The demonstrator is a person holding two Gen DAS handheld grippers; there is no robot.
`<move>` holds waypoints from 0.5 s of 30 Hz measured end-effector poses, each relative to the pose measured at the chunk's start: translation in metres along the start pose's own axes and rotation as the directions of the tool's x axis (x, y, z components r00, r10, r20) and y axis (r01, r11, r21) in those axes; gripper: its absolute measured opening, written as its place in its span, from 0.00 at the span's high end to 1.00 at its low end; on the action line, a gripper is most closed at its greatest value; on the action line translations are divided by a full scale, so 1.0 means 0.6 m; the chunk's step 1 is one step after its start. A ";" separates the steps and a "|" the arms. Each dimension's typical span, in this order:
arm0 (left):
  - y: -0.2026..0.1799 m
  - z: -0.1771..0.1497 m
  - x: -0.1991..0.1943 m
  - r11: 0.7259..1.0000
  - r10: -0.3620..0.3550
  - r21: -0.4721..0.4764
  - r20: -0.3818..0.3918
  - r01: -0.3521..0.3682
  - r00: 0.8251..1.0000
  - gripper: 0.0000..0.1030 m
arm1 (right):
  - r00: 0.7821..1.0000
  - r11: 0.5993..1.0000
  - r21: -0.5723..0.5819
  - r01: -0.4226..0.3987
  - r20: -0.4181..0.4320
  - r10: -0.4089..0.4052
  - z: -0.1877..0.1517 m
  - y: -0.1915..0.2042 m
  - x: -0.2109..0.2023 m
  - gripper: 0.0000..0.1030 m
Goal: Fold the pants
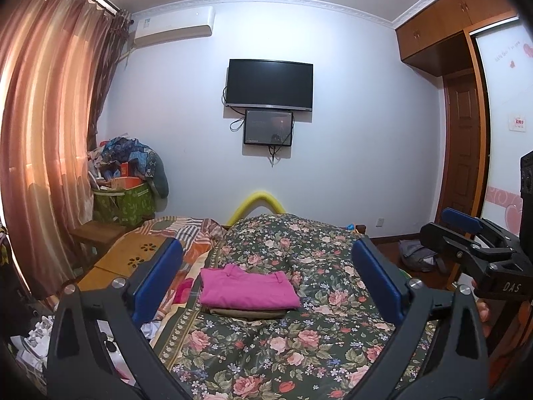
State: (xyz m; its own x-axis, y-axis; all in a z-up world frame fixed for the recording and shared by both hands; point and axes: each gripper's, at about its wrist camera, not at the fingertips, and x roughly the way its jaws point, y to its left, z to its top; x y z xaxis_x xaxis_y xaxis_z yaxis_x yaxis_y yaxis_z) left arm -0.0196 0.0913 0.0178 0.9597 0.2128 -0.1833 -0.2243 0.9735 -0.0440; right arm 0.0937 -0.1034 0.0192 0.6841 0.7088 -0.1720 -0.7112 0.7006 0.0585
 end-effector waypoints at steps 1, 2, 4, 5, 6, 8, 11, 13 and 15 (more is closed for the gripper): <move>0.001 0.000 0.001 1.000 -0.001 -0.001 -0.002 0.001 1.000 0.00 | 1.000 1.000 -0.001 0.000 -0.001 0.000 0.000 0.000 0.000 0.00; 0.001 0.000 0.001 1.000 -0.002 -0.002 -0.003 0.002 1.000 0.00 | 1.000 1.000 -0.001 0.001 -0.001 -0.001 0.000 0.000 0.000 0.00; 0.001 -0.001 0.003 1.000 -0.004 -0.004 -0.006 0.004 1.000 0.00 | 1.000 1.000 -0.003 0.002 -0.003 -0.002 0.002 0.000 0.000 0.00; 0.001 -0.001 0.004 1.000 -0.004 -0.004 -0.007 0.004 1.000 0.00 | 1.000 1.000 -0.003 0.002 -0.004 -0.002 0.002 0.000 -0.001 0.00; 0.001 -0.001 0.004 1.000 -0.003 -0.005 -0.008 0.003 1.000 0.00 | 1.000 1.000 -0.003 0.002 -0.004 -0.002 0.002 0.000 -0.001 0.00; 0.004 0.000 0.005 1.000 -0.005 -0.009 -0.011 0.005 1.000 0.00 | 1.000 1.000 -0.001 0.002 -0.004 -0.002 0.003 0.000 -0.001 0.00; 0.005 0.001 0.007 1.000 -0.008 -0.014 -0.015 0.008 1.000 0.00 | 1.000 1.000 -0.001 0.001 -0.004 -0.001 0.004 -0.001 0.001 0.00; 0.006 0.001 0.008 1.000 -0.009 -0.016 -0.017 0.008 1.000 0.00 | 1.000 1.000 -0.002 0.002 -0.003 -0.002 0.004 -0.002 0.002 0.00; 0.007 0.001 0.008 1.000 -0.010 -0.016 -0.017 0.010 1.000 0.00 | 1.000 1.000 -0.001 0.003 -0.002 -0.003 0.005 -0.001 0.001 0.00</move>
State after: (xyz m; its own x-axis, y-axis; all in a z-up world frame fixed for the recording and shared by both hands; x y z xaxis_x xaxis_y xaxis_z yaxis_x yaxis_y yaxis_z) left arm -0.0157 0.0963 0.0177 0.9590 0.2015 -0.1993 -0.2174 0.9742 -0.0612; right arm 0.0952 -0.1033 0.0217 0.6862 0.7062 -0.1744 -0.7090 0.7029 0.0567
